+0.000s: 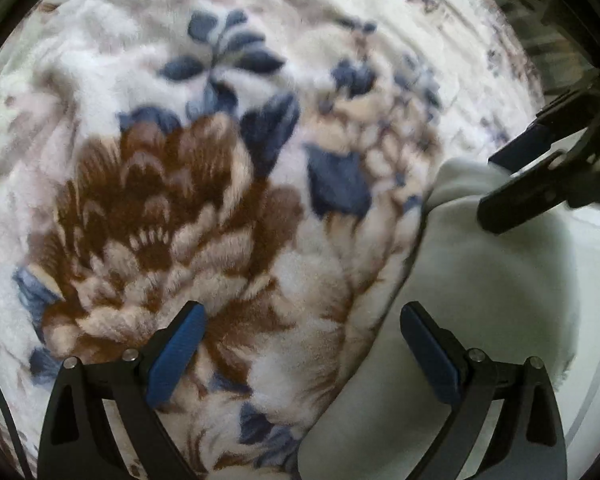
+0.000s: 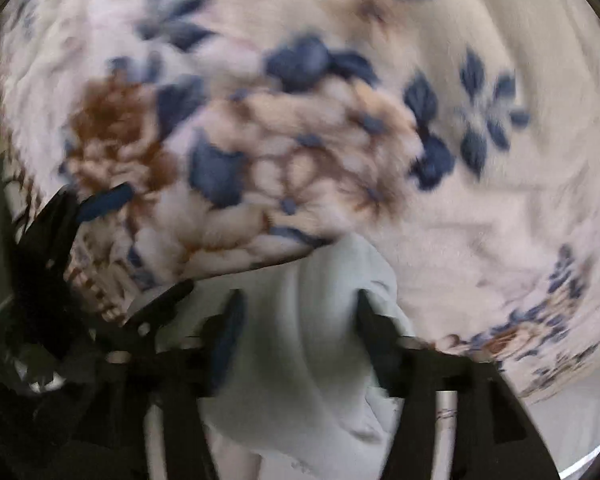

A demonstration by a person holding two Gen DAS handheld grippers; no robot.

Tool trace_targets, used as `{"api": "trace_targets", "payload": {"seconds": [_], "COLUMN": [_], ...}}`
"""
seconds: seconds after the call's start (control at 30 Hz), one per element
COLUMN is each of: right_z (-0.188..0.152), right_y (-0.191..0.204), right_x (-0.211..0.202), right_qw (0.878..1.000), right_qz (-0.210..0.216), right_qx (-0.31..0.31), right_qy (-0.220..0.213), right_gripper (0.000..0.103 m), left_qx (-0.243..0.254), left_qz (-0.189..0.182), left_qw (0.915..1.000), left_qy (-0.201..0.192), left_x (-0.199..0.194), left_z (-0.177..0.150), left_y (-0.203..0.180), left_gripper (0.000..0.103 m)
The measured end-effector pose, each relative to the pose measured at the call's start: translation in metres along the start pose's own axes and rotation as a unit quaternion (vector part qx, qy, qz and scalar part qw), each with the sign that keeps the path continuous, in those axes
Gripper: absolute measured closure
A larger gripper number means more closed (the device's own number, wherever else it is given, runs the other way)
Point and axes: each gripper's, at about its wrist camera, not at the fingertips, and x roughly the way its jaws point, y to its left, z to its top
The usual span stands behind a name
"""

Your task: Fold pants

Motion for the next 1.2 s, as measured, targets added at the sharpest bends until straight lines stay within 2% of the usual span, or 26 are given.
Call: {"api": "trace_targets", "payload": {"seconds": [0.07, 0.1, 0.17, 0.2, 0.23, 0.3, 0.37, 0.4, 0.47, 0.5, 0.53, 0.57, 0.6, 0.63, 0.67, 0.7, 0.73, 0.8, 0.93, 1.0, 1.03, 1.07, 1.1, 1.13, 1.17, 1.2], "right_z": [-0.015, -0.022, -0.049, -0.069, -0.093, -0.159, -0.213, -0.246, -0.308, -0.342, -0.364, -0.389, -0.404, -0.416, -0.416, -0.421, -0.417, -0.414, -0.394, -0.381, -0.376, -0.372, -0.369, -0.367, -0.37, -0.373], "right_y": [-0.001, -0.005, -0.025, -0.037, -0.048, -0.072, -0.093, -0.089, -0.076, -0.069, -0.068, -0.064, -0.058, -0.049, -0.041, -0.032, -0.021, -0.004, 0.019, 0.023, 0.024, 0.025, 0.025, 0.023, 0.024, 0.025], "right_x": [-0.026, -0.037, -0.053, -0.058, -0.059, -0.056, -0.047, -0.036, 0.008, 0.031, 0.05, 0.076, 0.099, 0.132, 0.151, 0.174, 0.19, 0.212, 0.243, 0.25, 0.254, 0.257, 0.261, 0.263, 0.264, 0.263], "right_qw": [0.999, 0.997, 0.989, 0.98, 0.97, 0.937, 0.909, 0.894, 0.858, 0.83, 0.812, 0.779, 0.753, 0.717, 0.696, 0.666, 0.645, 0.613, 0.557, 0.552, 0.553, 0.553, 0.551, 0.543, 0.54, 0.542], "right_qz": [0.027, 0.035, 0.013, 0.002, -0.001, 0.012, 0.035, 0.04, 0.051, 0.071, 0.091, 0.134, 0.171, 0.223, 0.25, 0.285, 0.307, 0.342, 0.417, 0.433, 0.431, 0.43, 0.429, 0.428, 0.422, 0.413], "right_qx": [0.015, 0.03, 0.094, 0.139, 0.182, 0.279, 0.339, 0.366, 0.429, 0.468, 0.489, 0.52, 0.541, 0.563, 0.577, 0.591, 0.598, 0.603, 0.595, 0.586, 0.59, 0.593, 0.597, 0.605, 0.611, 0.615], "right_qy": [-0.041, -0.064, -0.117, -0.141, -0.163, -0.212, -0.241, -0.255, -0.279, -0.297, -0.307, -0.322, -0.333, -0.344, -0.346, -0.355, -0.364, -0.379, -0.403, -0.406, -0.4, -0.397, -0.395, -0.395, -0.397, -0.397], "right_gripper": [0.026, 0.018, 0.015, 0.015, 0.015, 0.015, 0.015, 0.015, 0.015, 0.015, 0.015, 0.015, 0.015, 0.015, 0.015, 0.015, 0.015, 0.015, 0.015, 0.017, 0.025, 0.033, 0.054, 0.071, 0.075, 0.078], "left_qx": [0.015, 0.023, 0.05, 0.068, 0.092, 0.145, 0.187, 0.198, 0.218, 0.229, 0.239, 0.246, 0.249, 0.251, 0.253, 0.254, 0.255, 0.256, 0.273, 0.288, 0.292, 0.296, 0.301, 0.304, 0.306, 0.309], "left_qz": [-0.016, -0.027, -0.043, -0.041, -0.036, -0.02, -0.007, -0.002, 0.011, 0.029, 0.046, 0.056, 0.068, 0.084, 0.093, 0.1, 0.11, 0.116, 0.136, 0.144, 0.148, 0.151, 0.15, 0.151, 0.154, 0.155], "left_qw": [0.9997, 0.9994, 0.9978, 0.9968, 0.9951, 0.9892, 0.9822, 0.9803, 0.9758, 0.9729, 0.9698, 0.9677, 0.9659, 0.9639, 0.9623, 0.9611, 0.9593, 0.9583, 0.9511, 0.946, 0.9444, 0.9427, 0.9415, 0.9405, 0.9392, 0.9382], "left_qy": [-0.008, -0.007, -0.005, -0.005, -0.007, -0.012, -0.006, -0.003, 0.001, -0.003, -0.007, -0.011, -0.016, -0.025, -0.034, -0.042, -0.049, -0.051, -0.046, -0.037, -0.033, -0.031, -0.026, -0.022, -0.019, -0.013], "left_x": [-0.013, -0.017, -0.028, -0.033, -0.039, -0.05, -0.054, -0.053, -0.051, -0.048, -0.045, -0.042, -0.04, -0.039, -0.042, -0.044, -0.045, -0.046, -0.043, -0.035, -0.032, -0.03, -0.026, -0.023, -0.02, -0.015], "left_z": [0.012, 0.018, 0.034, 0.04, 0.045, 0.049, 0.041, 0.035, 0.017, 0.007, -0.002, -0.009, -0.015, -0.022, -0.028, -0.033, -0.037, -0.044, -0.062, -0.072, -0.076, -0.08, -0.085, -0.089, -0.092, -0.095], "left_y": [-0.001, -0.003, -0.015, -0.023, -0.034, -0.057, -0.079, -0.085, -0.1, -0.109, -0.115, -0.119, -0.124, -0.127, -0.129, -0.132, -0.134, -0.139, -0.147, -0.152, -0.153, -0.155, -0.156, -0.157, -0.158, -0.158], "left_gripper": [0.004, 0.004, 0.004, 0.004, 0.004, 0.004, 0.004, 0.004, 0.004, 0.004, 0.004, 0.004, 0.004, 0.004, 0.004, 0.004, 0.004, 0.004, 0.004, 0.004, 0.004, 0.004, 0.004, 0.004, 0.004, 0.004]}}
